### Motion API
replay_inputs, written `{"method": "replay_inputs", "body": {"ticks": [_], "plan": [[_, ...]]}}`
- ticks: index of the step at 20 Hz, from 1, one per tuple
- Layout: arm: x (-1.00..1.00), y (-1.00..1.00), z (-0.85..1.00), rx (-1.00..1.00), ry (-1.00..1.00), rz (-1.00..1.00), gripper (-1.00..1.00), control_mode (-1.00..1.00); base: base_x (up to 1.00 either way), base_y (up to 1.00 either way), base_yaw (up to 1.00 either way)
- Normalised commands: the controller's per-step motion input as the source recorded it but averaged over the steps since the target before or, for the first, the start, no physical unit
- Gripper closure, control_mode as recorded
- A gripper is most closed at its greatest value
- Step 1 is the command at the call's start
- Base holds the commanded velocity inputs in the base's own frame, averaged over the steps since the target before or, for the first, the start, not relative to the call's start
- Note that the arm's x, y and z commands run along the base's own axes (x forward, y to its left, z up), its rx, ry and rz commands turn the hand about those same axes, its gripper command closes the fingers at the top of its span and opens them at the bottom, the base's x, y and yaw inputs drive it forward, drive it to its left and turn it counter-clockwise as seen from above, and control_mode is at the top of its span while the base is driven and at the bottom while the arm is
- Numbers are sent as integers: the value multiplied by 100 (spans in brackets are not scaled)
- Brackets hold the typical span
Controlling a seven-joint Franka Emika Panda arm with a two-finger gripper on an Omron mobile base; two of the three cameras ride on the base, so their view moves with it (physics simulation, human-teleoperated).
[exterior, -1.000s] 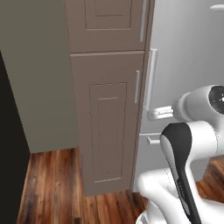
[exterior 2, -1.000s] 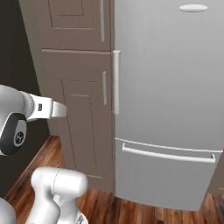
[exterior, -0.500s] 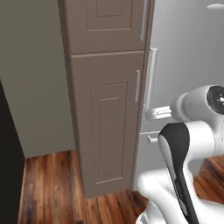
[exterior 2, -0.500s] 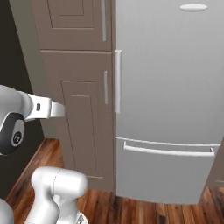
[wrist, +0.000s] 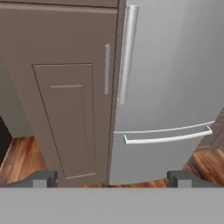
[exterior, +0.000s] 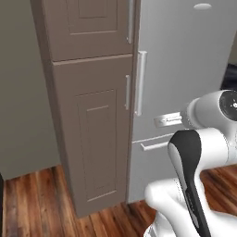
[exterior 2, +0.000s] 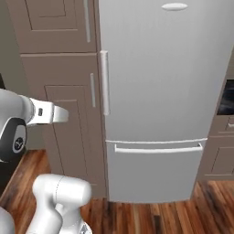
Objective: Take the cake and cupcake from the fridge and place them on the empty tray on the dining counter.
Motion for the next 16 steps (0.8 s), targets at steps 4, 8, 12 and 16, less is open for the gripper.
{"method": "replay_inputs", "body": {"ticks": [4, 8, 12, 16], "plan": [[0, 0, 0, 0, 0, 0, -100, 100, 36, 69, -33], [0, 0, 0, 0, 0, 0, -100, 100, 34, 78, -32], [0, 0, 0, 0, 0, 0, -100, 100, 5, 8, -25], [0, 0, 0, 0, 0, 0, -100, 100, 0, -3, -19]]}}
